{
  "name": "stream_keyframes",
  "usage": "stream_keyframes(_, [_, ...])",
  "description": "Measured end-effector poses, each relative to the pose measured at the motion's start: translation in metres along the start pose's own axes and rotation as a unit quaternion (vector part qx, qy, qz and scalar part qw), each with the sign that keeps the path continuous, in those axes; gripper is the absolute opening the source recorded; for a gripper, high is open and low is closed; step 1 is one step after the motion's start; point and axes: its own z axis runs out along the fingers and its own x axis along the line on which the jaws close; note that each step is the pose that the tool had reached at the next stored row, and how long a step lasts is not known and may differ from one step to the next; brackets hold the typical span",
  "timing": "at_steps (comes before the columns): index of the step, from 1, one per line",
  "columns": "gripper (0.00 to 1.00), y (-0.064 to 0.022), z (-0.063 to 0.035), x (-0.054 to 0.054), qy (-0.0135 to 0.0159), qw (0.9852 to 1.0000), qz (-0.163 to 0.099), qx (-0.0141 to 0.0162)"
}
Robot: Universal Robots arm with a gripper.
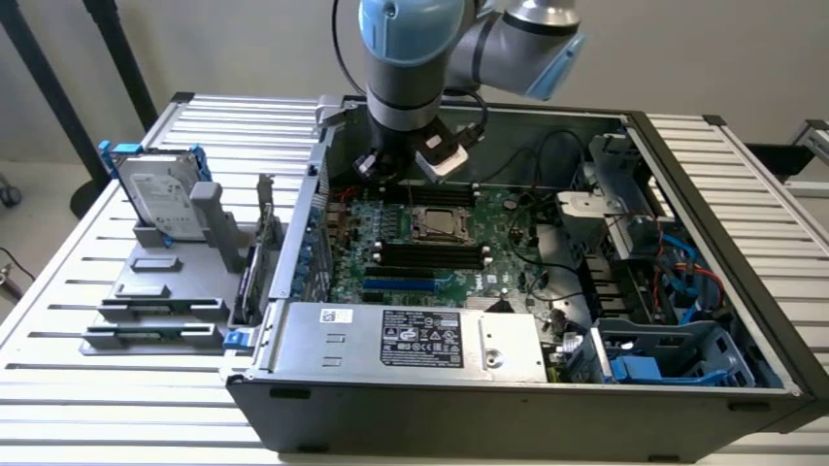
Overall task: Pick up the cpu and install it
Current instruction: 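Install the first cpu locking lever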
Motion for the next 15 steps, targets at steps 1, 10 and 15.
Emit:
stream_keyframes(1, [0.11,-0.0003,-0.0006,0.0002,0.0031,1.0,0.003,-0.0024])
stream_keyframes(10, [0.11,0.0006,-0.0009,0.002,0.0288,0.9993,0.014,-0.0219])
stream_keyframes(15, [0.11,0.0038,0.0004,0.0059,0.0399,0.9987,0.009,-0.0303])
